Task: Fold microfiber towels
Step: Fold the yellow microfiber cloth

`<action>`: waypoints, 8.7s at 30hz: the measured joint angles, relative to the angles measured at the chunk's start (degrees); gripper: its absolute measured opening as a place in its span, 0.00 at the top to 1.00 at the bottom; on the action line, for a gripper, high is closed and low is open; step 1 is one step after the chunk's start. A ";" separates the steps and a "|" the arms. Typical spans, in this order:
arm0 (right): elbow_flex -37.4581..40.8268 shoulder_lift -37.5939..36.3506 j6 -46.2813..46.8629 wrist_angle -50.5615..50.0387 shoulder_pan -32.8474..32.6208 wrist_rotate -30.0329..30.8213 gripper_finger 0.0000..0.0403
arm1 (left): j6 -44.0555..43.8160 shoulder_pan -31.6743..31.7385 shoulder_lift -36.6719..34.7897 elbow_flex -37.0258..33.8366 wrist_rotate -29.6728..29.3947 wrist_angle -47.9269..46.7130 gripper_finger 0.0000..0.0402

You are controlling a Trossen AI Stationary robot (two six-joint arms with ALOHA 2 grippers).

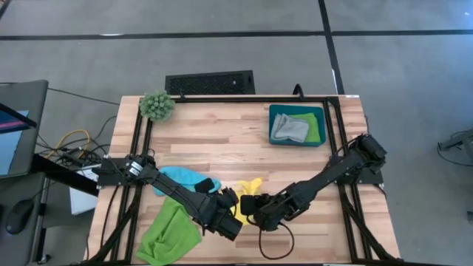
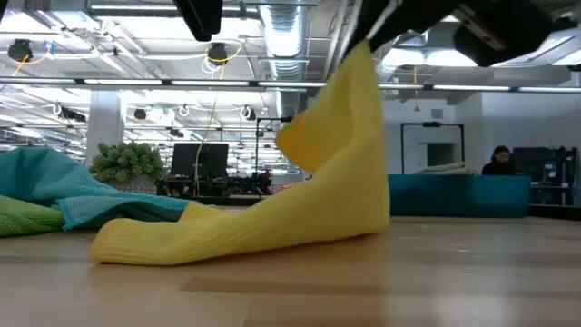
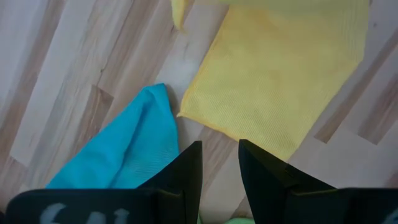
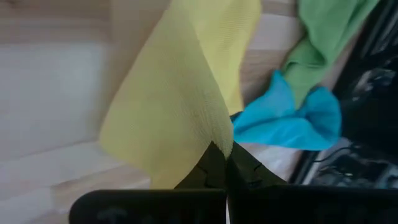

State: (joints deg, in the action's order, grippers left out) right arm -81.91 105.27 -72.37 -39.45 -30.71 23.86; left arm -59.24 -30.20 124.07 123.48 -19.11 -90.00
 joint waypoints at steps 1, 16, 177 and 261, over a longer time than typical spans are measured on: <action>0.00 0.00 -1.05 0.87 0.14 -0.03 0.99 | -0.29 0.00 0.00 0.00 0.00 -0.01 0.76; 0.02 1.20 -5.71 11.72 1.29 -7.82 0.98 | -5.18 -2.23 -2.05 -0.04 -2.73 0.04 0.76; 21.55 10.73 104.12 43.32 26.44 -63.44 0.69 | -74.69 -21.86 -14.93 -59.23 -18.16 73.14 0.76; 19.52 10.88 106.89 45.11 20.23 -56.31 0.97 | -74.76 -15.41 -15.21 -59.01 -0.82 65.03 0.76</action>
State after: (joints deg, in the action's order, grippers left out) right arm -62.39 116.16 34.52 5.66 -10.48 -32.45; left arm -134.00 -45.60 108.86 64.47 -19.93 -24.97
